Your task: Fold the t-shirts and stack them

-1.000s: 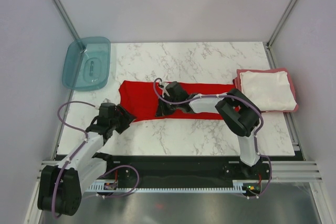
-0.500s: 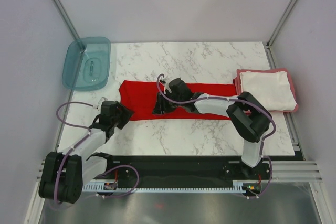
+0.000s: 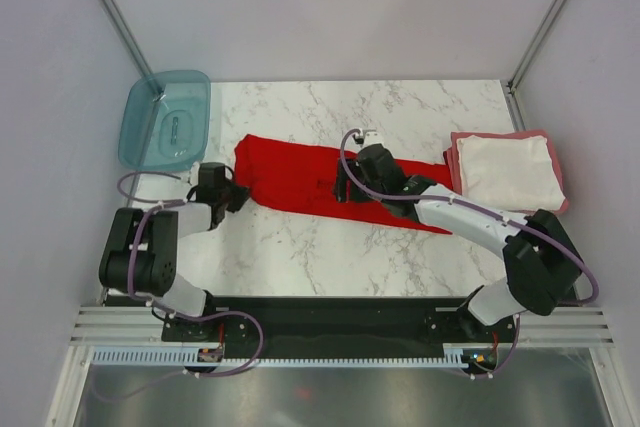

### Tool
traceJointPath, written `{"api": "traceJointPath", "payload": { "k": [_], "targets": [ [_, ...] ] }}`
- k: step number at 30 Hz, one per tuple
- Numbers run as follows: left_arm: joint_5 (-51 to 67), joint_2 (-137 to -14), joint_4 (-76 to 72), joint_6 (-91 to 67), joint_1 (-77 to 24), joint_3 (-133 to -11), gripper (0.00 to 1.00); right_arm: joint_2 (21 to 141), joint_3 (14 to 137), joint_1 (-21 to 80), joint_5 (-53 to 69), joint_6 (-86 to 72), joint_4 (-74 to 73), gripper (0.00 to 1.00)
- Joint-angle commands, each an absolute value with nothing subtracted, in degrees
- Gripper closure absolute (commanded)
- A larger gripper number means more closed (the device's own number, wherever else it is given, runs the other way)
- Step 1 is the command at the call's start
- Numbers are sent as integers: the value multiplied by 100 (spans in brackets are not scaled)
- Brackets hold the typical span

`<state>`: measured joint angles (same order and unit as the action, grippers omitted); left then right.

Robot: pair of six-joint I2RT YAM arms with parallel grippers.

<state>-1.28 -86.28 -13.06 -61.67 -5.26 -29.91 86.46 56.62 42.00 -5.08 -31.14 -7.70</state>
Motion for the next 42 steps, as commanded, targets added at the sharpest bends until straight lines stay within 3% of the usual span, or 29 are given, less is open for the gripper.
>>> {"api": "traceJointPath", "payload": {
  "k": [1,9,23,30,42],
  "targets": [
    [210,-9394,-1608,-6170,-519,-3584,84,8350,5354,4219,-2178,-2962,-1775,28],
    [492,-10845,-889,-6012,-545,-5535,88,8437,4966,3728,-3427,-3515,-2259,22],
    [-167,-12260,614,-5547,-510,-8663,88,9896,5133,3102,-2594,-3604,-2092,28],
    [-527,-12691,939,-4686,-501,-9763,88,9879,4975,3173,-1996,-3577,-2057,48],
    [-115,-13543,914,-4491,-448,-10608,87,9765,4333,3989,-1328,-3919,-1767,43]
  ]
}}
